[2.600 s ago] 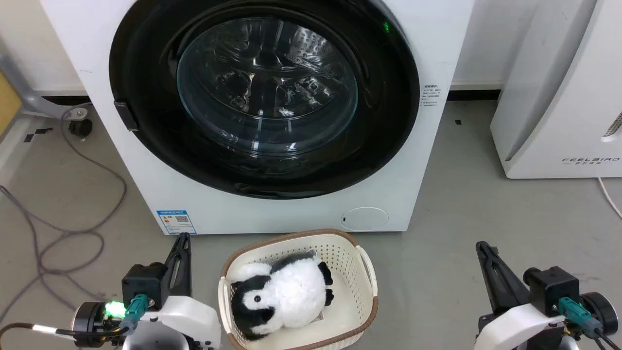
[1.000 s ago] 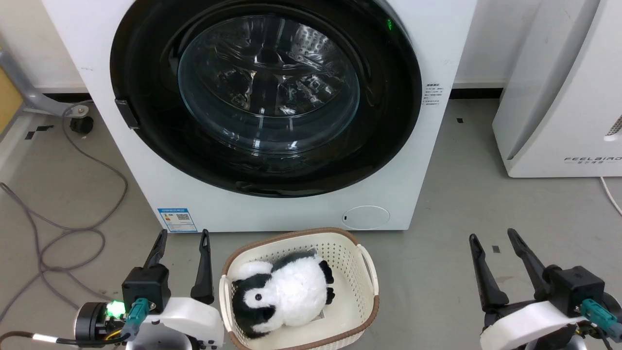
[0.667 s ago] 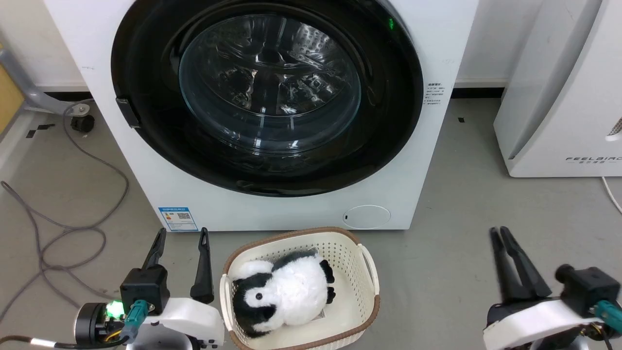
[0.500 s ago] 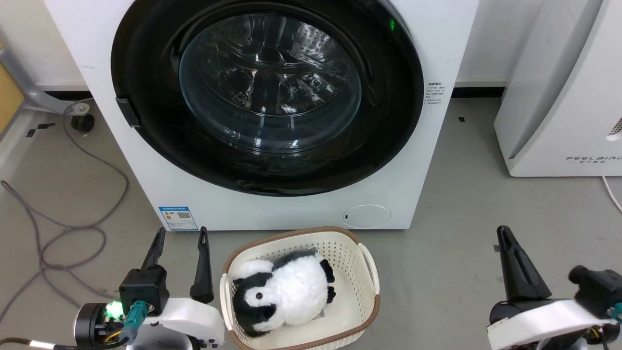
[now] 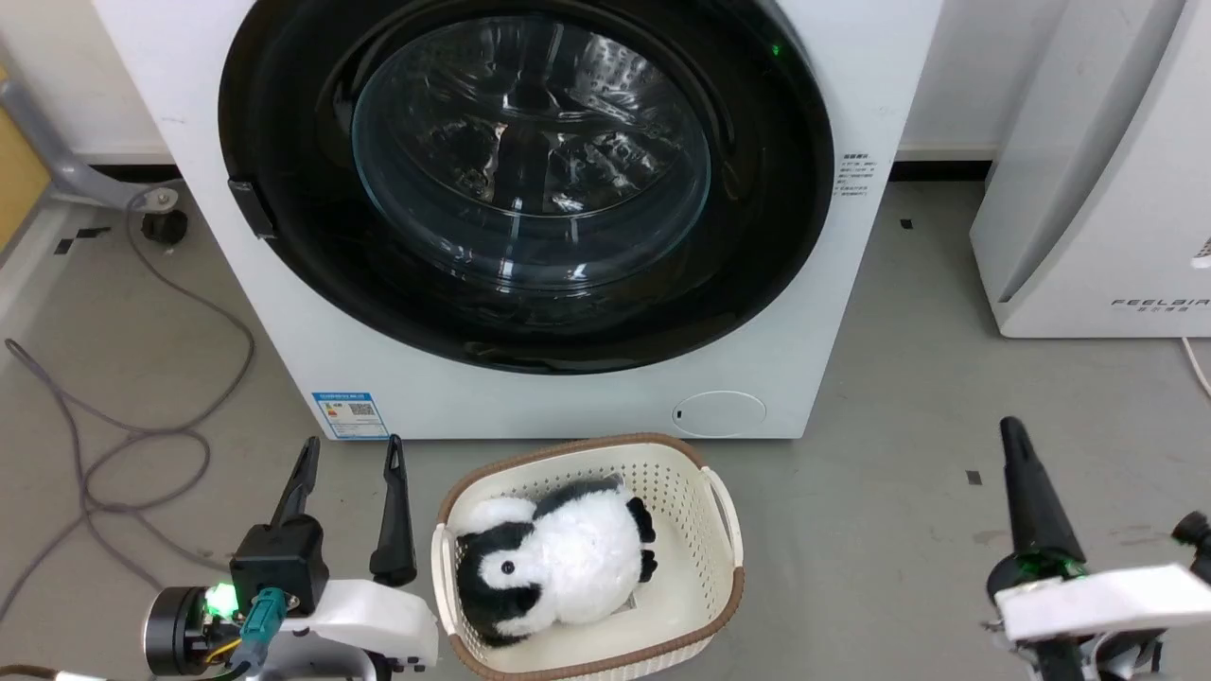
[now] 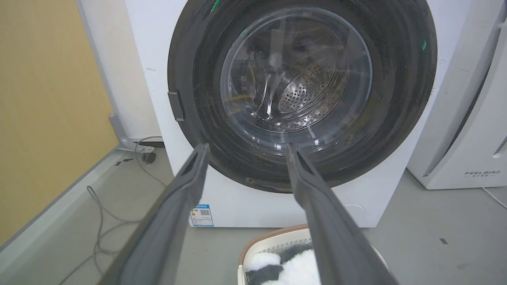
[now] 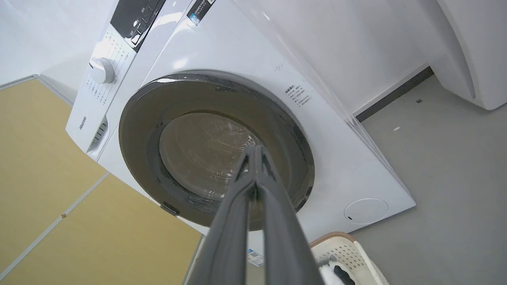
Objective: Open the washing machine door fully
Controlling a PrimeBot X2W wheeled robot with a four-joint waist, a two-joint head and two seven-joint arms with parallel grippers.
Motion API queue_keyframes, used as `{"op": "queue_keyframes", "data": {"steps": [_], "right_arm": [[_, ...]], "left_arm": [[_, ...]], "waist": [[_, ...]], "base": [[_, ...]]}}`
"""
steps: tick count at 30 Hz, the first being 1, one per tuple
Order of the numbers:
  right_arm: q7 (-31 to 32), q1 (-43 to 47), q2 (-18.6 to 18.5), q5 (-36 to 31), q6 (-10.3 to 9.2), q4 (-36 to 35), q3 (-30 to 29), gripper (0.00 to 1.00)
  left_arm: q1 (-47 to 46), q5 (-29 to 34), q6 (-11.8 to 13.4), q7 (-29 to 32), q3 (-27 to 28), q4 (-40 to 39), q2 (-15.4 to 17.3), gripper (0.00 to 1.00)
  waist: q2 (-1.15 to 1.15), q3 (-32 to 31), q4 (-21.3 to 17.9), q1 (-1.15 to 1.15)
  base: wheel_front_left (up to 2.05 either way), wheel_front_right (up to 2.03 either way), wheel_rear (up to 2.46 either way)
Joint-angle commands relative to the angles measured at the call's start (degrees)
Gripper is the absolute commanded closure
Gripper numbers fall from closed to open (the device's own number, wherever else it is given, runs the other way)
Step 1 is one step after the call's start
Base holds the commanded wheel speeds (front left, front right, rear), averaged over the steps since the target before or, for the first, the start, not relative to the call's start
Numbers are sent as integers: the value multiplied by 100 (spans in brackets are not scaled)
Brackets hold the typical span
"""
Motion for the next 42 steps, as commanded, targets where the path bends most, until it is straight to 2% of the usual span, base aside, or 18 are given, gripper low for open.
{"op": "queue_keyframes", "data": {"steps": [1,10,22,33,42], "right_arm": [[79,-183,1,366,2,100,-126,100],[364,-791,-122,1052,2,572,-526,100],[524,-2095,-558,1687,3,1359,-702,100],[613,-3661,-1062,2212,3,2315,-536,100],[648,-4884,-1418,2299,4,3301,-84,100]], "left_arm": [[-97,-38,51,-70,-18,-40,1,0],[-220,-38,64,-166,-43,-65,1,0],[-623,-45,92,-310,-75,-143,1,0],[-991,-152,215,-441,-157,-227,1,0],[-1237,-235,320,-549,-246,-278,1,0]], "waist": [[0,43,21,0],[0,253,123,0],[0,836,378,0],[0,1473,608,0],[0,1901,780,0]], "base": [[0,0,0],[0,0,0],[0,0,0],[0,0,0],[0,0,0]]}}
